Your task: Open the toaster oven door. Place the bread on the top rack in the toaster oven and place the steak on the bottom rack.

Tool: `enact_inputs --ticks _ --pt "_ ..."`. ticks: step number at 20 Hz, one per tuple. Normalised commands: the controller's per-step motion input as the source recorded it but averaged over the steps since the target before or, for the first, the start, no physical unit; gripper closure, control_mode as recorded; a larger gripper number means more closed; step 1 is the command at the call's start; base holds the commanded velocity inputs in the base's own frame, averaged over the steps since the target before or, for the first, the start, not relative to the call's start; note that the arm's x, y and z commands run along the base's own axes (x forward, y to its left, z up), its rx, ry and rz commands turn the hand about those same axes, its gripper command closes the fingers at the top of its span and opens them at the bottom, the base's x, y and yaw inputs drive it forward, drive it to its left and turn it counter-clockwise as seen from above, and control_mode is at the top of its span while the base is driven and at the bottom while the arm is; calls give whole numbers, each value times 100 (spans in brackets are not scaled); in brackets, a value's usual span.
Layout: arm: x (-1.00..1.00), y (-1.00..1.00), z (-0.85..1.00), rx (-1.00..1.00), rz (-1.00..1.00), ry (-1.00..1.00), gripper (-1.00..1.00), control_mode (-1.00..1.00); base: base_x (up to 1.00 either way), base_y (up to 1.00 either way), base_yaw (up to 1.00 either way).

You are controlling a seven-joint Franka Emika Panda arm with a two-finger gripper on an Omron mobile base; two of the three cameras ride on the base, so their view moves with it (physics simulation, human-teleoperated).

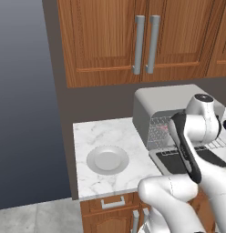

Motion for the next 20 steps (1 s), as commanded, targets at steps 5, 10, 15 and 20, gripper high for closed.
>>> enact_inputs --ticks 5,10,15,20 --pt "25 -43 2 0 -15 3 100 -100 0 0 0" --pt "34 -39 -1 4 -7 12 100 -100 0 0 0" --pt "34 -32 -12 8 0 5 100 -100 0 0 0" --pt "28 -12 -23 13 0 1 100 -100 0 0 0"
